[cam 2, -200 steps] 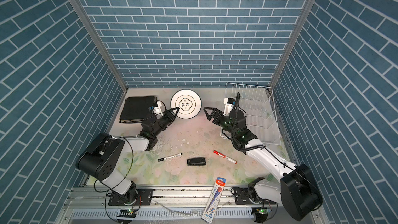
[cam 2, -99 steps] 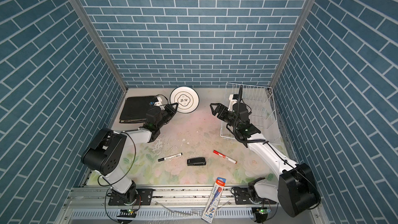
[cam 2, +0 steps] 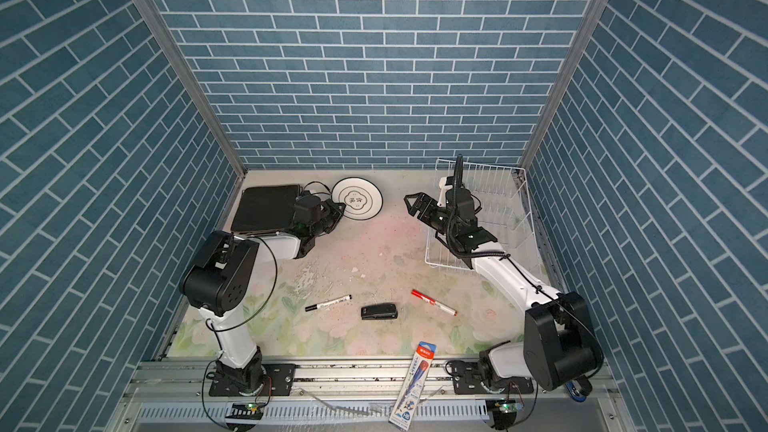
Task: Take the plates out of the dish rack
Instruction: 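Carry the white plate beside the black stack with the left while the right withdraws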
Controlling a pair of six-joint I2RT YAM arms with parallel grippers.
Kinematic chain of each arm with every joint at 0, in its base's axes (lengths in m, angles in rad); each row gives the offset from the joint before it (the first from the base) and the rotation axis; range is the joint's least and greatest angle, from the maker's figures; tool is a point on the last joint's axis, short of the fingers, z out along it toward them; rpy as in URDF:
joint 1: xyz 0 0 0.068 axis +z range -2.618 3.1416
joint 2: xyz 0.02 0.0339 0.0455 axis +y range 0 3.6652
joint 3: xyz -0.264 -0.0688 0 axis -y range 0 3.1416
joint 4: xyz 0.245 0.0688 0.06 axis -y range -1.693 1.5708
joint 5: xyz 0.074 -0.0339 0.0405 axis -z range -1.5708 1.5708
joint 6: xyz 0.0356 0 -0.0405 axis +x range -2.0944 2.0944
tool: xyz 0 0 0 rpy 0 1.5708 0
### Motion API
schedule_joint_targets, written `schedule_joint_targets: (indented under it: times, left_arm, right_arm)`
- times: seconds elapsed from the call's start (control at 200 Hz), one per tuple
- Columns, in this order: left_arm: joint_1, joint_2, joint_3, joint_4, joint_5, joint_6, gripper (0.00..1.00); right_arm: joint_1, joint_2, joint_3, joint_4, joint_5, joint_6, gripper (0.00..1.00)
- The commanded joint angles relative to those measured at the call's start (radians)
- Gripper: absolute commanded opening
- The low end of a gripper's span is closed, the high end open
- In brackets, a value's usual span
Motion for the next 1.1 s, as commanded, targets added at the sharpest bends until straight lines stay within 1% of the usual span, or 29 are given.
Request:
schedule_joint_targets:
  times: [0.0,0.265,0.4,0.635,1.095]
  left_arm:
    - [0.013,0.012,0.044,-0.047,0.01,-0.028,0.0]
    - [0.016,0.004,0.092,-0.238,-0.049,-0.029,0.0]
    - [0.022,0.012,0.093,-0.242,-0.052,-0.045,0.0]
    - [0.028,-0.003,0.117,-0.315,-0.075,-0.048,0.0]
    - [0.042,0.027,0.183,-0.384,-0.04,-0.075,0.0]
  right_arm:
    - [-0.007,0.018,0.056,-0.002,-0.034,-0.035,0.88]
    - [-0.013,0.062,0.083,-0.002,-0.055,-0.031,0.88]
    - [-0.014,0.084,0.09,0.012,-0.07,-0.018,0.88]
    - [-0.015,0.101,0.09,0.028,-0.078,-0.006,0.88]
    - [-0.015,0.101,0.094,0.009,-0.086,-0.004,0.88]
